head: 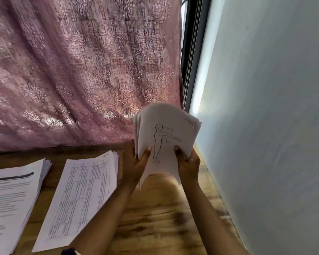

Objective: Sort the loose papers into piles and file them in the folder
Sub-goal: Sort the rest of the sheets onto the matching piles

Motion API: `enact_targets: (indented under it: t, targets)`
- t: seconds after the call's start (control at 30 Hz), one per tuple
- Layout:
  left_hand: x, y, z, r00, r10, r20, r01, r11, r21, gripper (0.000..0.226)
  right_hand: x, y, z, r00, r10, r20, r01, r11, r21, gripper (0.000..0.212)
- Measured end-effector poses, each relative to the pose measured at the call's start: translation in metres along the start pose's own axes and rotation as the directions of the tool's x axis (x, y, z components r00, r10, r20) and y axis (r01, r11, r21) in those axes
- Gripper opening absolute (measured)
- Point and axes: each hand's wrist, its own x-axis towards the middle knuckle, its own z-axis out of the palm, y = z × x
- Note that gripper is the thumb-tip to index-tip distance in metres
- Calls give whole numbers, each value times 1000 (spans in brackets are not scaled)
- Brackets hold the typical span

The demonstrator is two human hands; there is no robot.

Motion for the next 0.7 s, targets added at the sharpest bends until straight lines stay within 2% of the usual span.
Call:
enact_targets:
  t: [0.1, 0.17, 0.37, 0.47, 0.53, 0.7]
  targets:
    - [-6, -29, 6, 991, -130, 44, 130, 992, 1, 32, -7, 29, 1, 992, 123, 34, -121, 991, -56, 23]
    - [-13, -39, 13, 988, -139, 66, 138, 990, 26, 35, -10, 38, 3, 984, 172, 38, -170, 984, -44, 19]
    - [-10, -33, 12, 996, -86, 12, 86, 996, 15, 30, -5, 22, -3, 997, 58, 54, -57, 998, -10, 39]
    - [-20, -51, 16, 984, -165, 70, 160, 985, 72, 35, -13, 42, -1, 989, 131, 64, -123, 986, -111, 23]
    - [-24, -57, 17, 977, -196, 86, 190, 979, 67, 36, -17, 47, -1, 984, 163, 67, -157, 984, -84, 12]
    - [-17, -50, 8, 991, -131, 36, 130, 991, 20, 23, -10, 43, -12, 991, 126, 52, -130, 989, 66, 15]
